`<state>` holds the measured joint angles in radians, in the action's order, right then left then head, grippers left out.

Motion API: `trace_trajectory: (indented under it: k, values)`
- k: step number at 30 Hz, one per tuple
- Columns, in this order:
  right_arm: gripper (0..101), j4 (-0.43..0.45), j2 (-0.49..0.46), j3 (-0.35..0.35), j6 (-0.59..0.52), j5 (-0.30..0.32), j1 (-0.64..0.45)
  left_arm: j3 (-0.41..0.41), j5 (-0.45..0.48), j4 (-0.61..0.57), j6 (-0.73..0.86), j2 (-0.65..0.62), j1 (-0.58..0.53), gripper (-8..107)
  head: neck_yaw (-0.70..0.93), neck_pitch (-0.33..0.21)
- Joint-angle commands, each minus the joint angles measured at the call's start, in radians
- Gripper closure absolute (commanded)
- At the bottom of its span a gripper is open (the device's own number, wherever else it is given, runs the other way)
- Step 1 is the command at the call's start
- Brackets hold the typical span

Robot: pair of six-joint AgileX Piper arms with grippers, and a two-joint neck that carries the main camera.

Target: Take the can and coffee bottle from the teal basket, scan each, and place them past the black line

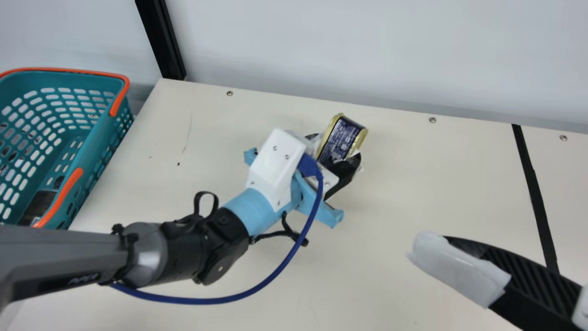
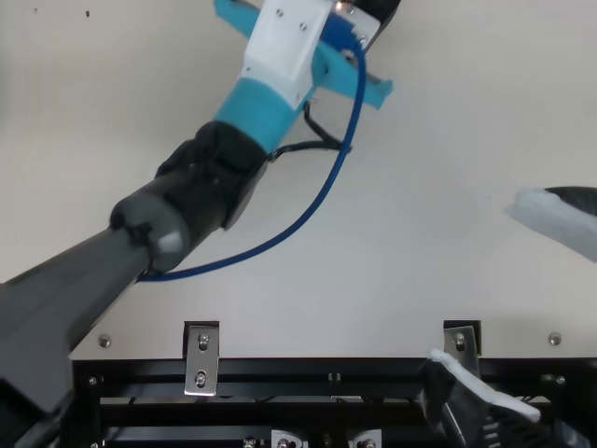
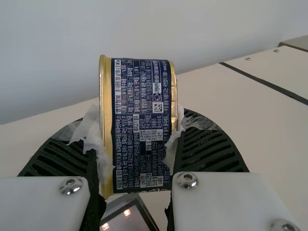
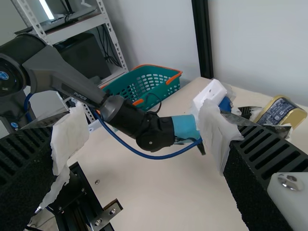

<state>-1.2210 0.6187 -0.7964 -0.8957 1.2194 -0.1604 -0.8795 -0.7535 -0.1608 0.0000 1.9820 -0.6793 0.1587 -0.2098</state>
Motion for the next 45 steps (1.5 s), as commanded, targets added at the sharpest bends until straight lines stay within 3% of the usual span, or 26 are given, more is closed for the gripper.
trace_trajectory:
  k: [1, 12, 18, 22, 29, 31, 32, 33, 39, 45]
  values:
    - [0, 0.000, 0.000, 0.000, 0.000, 0.000, 0.000, -0.037, 0.012, -0.007, 0.015, 0.013, -0.001, 89, -0.004, -0.001]
    - [0, 0.000, 0.000, 0.000, 0.000, 0.000, 0.000, -0.085, 0.023, 0.019, 0.070, 0.050, 0.030, 89, -0.004, -0.001]
    - [0, 0.000, 0.000, 0.000, 0.000, 0.000, 0.000, -0.076, 0.041, 0.084, 0.054, -0.026, 0.050, 89, -0.004, -0.001]
    - [0, 0.000, 0.000, 0.000, 0.000, 0.000, 0.000, -0.113, 0.151, 0.152, 0.040, -0.130, 0.071, 89, -0.004, -0.001]
    - [0, 0.000, 0.000, 0.000, 0.000, 0.000, 0.000, -0.258, 0.548, 0.405, -0.160, -0.293, 0.083, 89, -0.004, -0.001]
    - [0, 0.000, 0.000, 0.000, 0.000, 0.000, 0.000, -0.296, 0.622, 0.494, -0.224, -0.324, 0.079, 89, -0.004, -0.001]
    - [0, 0.000, 0.000, 0.000, 0.000, 0.000, 0.000, -0.310, 0.645, 0.530, -0.241, -0.340, 0.079, 89, -0.004, -0.001]
    - [0, 0.000, 0.000, 0.000, 0.000, 0.000, 0.000, -0.276, 0.493, 0.409, -0.162, -0.313, 0.079, 89, -0.004, -0.001]
    - [0, 0.000, 0.000, 0.000, 0.000, 0.000, 0.000, -0.309, 0.653, 0.530, -0.241, -0.341, 0.079, 89, -0.004, -0.001]
    - [0, 0.000, 0.000, 0.000, 0.000, 0.000, 0.000, -0.309, 0.652, 0.530, -0.241, -0.341, 0.079, 89, -0.004, -0.001]
